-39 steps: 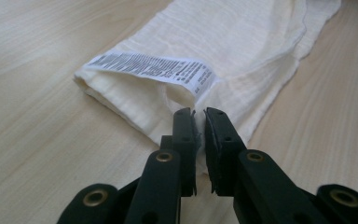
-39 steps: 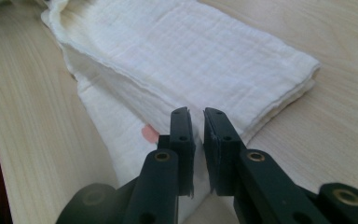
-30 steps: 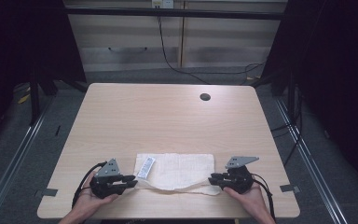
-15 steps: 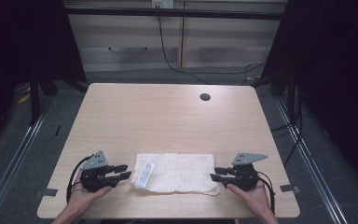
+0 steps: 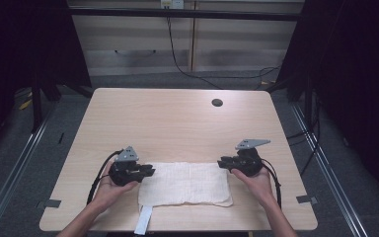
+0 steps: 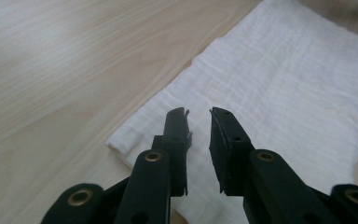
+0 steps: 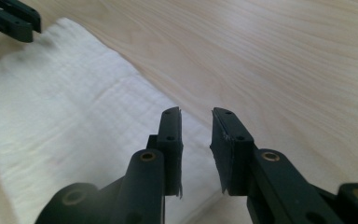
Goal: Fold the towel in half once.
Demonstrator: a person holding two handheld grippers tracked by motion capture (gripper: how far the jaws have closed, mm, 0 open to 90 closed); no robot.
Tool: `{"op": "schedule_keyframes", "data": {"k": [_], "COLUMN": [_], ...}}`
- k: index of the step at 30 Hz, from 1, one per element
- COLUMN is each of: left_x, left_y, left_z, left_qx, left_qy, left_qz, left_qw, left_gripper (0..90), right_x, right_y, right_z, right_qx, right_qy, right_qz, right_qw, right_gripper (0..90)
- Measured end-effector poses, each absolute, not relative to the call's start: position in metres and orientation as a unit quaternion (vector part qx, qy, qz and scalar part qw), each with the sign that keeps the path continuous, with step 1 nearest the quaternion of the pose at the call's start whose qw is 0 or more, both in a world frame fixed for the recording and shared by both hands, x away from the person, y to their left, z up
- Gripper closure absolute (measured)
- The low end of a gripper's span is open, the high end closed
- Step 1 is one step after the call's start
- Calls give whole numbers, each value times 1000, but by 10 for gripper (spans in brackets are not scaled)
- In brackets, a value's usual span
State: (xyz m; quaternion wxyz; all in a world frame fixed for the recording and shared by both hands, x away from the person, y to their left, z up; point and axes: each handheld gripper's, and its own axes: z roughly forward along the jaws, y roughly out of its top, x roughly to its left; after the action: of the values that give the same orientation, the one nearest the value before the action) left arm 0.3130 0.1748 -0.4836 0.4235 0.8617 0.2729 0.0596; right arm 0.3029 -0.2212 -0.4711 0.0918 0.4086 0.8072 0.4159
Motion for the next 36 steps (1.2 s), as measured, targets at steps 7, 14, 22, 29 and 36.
{"op": "schedule_keyframes", "data": {"k": [7,14,22,29,36], "left_x": [315,313,310,317,341], "left_y": [171,175,180,198,194], "left_z": [-501,-502,-501,-484,-484], "left_qx": [871,871,871,850,853], "left_qy": [285,281,284,307,311], "left_qz": [67,62,55,55,69], "left_qw": [395,399,397,425,413], "left_gripper": [764,765,748,668,624], "right_x": [317,321,321,320,322], "right_y": [-222,-225,-215,-213,-212], "right_z": [-489,-496,-502,-502,-502], "right_qx": [418,418,396,391,392], "right_qy": [816,821,835,838,837], "right_qz": [390,376,370,371,373], "right_qw": [89,99,95,83,77], "right_gripper": [720,658,703,864,875]}}
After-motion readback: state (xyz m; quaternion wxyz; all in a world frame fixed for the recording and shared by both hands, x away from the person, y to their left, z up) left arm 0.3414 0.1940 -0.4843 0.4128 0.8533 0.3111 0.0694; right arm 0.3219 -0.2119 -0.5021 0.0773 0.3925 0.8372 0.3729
